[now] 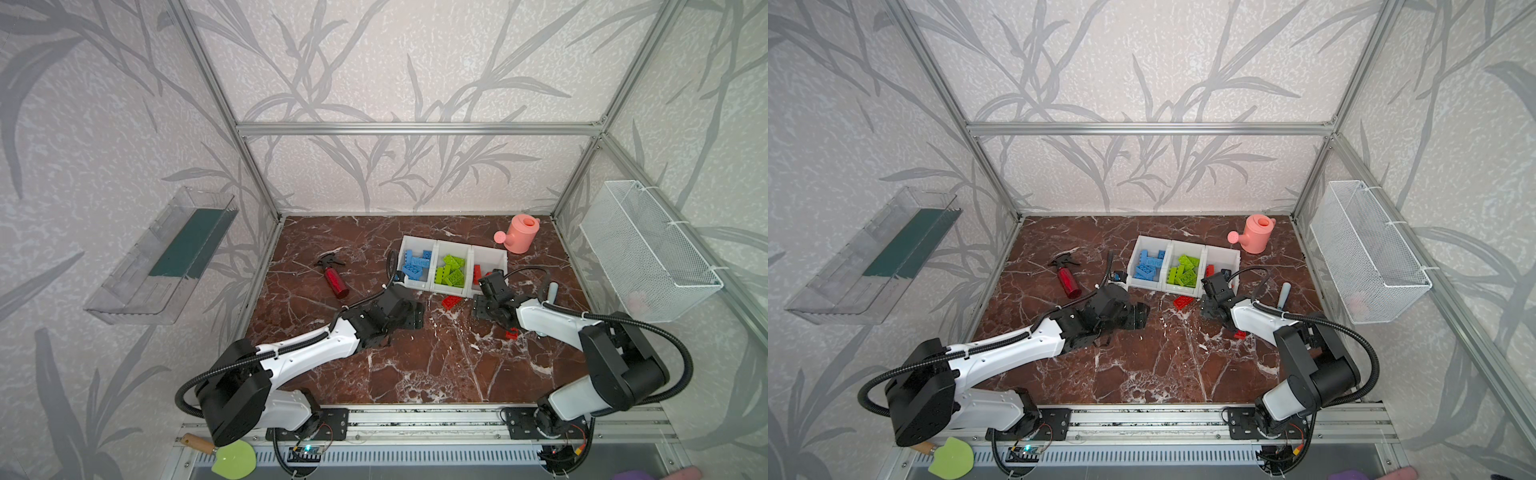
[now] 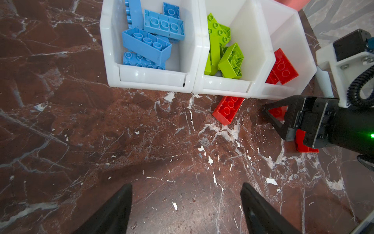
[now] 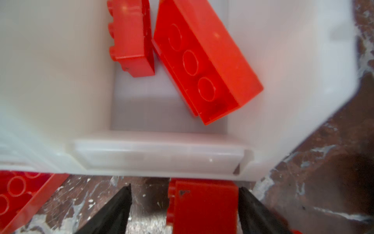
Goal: Sort the legos into containers by color
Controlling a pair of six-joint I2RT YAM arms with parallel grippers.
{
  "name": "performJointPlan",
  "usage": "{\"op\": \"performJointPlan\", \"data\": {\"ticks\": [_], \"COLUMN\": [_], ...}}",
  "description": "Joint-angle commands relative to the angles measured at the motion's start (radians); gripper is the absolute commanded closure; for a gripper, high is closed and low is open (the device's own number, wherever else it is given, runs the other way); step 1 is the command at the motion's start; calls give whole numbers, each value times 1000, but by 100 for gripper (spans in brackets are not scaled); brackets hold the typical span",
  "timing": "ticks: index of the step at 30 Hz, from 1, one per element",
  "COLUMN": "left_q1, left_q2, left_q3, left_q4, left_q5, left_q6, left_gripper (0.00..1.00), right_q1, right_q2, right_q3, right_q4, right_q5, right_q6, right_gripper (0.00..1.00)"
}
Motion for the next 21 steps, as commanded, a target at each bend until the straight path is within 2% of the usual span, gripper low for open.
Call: {"op": "performJointPlan", "data": {"ticks": [1,8,14,21], "left_q1": [-3,-4,-4,-4], "left_q2": [-28,-33,-23,-4], "left_q3": [-15,-30,-31,-30], "left_q4": [1,0,2,15], "left_q5": [-29,-40,-42,-33], "left_q6": [-21,-19,-20,-25], "left_gripper": [16,16,16,16], "right_q1": [-6,-6,-6,3], "right_q2": [19,37,37,-69], "right_q3": [24,26,54,24], "right_q4": [10,36,-19,-51], "right_q5": [23,28,14,3], "right_q6": [10,6,1,-8], "right_gripper": [25,38,58,61]}}
